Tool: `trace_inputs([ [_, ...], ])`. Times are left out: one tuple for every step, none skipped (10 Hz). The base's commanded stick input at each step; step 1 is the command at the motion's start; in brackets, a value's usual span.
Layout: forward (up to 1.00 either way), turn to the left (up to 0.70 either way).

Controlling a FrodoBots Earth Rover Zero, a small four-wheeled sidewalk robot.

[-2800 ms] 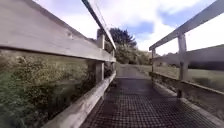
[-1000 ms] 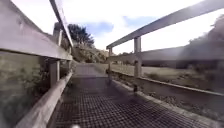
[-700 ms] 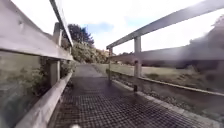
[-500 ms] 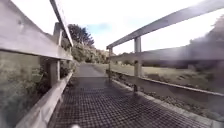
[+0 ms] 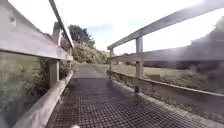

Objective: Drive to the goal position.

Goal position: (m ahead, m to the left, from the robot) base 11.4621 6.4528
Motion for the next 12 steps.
trace_inputs([
  [0.85,0.00],
  [0.85,-0.08],
  [0.85,-0.17],
  [0.85,-0.30],
  [0.85,-0.30],
  [0.85,-0.21],
  [0.85,-0.06],
  [0.85,0.00],
  [0.85,0.00],
  [0.85,0.01],
  [0.85,0.17],
  [0.85,0.09],
])
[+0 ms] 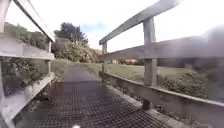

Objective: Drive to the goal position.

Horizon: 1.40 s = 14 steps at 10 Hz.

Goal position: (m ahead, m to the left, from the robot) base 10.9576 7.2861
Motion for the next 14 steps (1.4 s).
trace_inputs([
  [0.85,0.04],
  [0.85,0.01],
  [0.85,0.12],
  [0.85,0.23],
  [0.85,0.33],
  [0.85,0.34],
  [0.85,0.34],
  [0.85,0.34],
  [0.85,0.34],
  [0.85,0.34],
  [0.85,0.34],
  [0.85,0.34],
  [0.85,0.34],
  [0.85,0.33],
])
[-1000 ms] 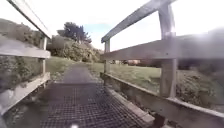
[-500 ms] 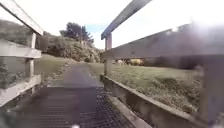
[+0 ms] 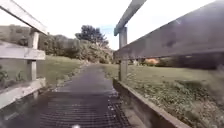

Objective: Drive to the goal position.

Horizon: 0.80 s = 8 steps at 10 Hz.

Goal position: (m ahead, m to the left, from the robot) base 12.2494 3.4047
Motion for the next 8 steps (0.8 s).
trace_inputs([
  [0.85,0.23],
  [0.85,0.01],
  [0.85,0.00],
  [0.85,0.00],
  [0.85,0.00],
  [0.85,0.00],
  [0.85,0.00],
  [0.85,0.00],
])
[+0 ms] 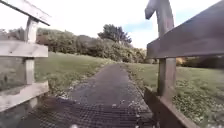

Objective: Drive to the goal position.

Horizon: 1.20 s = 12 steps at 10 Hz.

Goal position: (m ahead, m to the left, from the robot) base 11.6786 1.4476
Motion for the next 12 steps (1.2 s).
trace_inputs([
  [0.85,0.00],
  [0.85,0.00],
  [0.85,0.00],
  [0.85,0.00],
  [0.85,0.00],
  [0.85,0.00],
  [0.85,0.00],
  [0.85,0.00],
  [0.85,0.00],
  [0.85,0.00],
  [0.85,0.00],
  [0.85,0.00],
])
